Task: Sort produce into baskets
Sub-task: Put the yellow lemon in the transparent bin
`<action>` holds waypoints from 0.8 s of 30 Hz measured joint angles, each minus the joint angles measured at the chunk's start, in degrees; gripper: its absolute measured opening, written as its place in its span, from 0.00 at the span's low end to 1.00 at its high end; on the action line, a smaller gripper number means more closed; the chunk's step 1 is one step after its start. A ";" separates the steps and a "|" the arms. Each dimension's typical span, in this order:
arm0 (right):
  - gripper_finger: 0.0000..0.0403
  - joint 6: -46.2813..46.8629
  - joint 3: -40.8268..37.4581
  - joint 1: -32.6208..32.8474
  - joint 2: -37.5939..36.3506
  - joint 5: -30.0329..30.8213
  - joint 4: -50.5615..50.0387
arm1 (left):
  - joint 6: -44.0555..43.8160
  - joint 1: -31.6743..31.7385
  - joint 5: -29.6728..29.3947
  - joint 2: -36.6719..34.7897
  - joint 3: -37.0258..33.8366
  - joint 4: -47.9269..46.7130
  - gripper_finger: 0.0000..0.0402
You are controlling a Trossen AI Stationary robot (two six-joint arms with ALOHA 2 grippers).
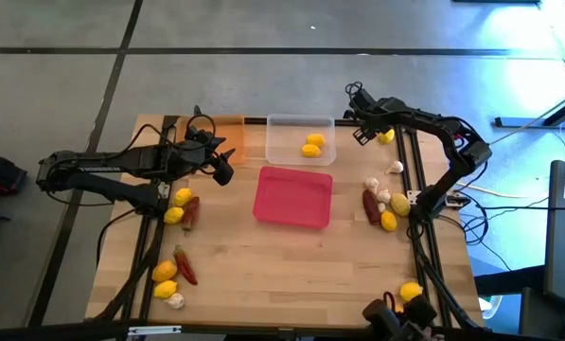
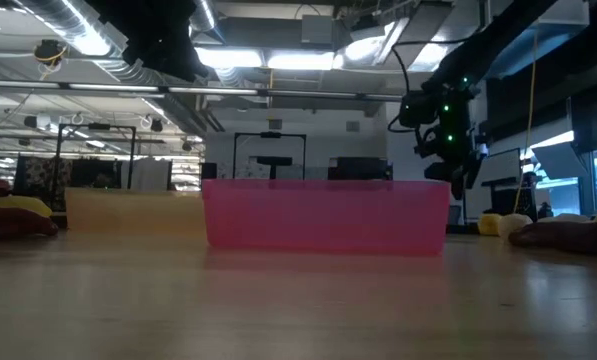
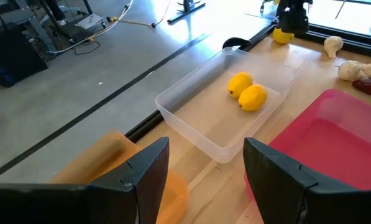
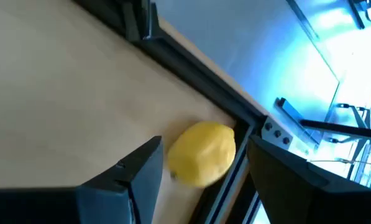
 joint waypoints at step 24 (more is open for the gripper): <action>0.56 10.61 0.10 -4.62 11.67 5.48 -4.70 | 0.20 0.02 0.01 2.51 0.00 -0.02 0.51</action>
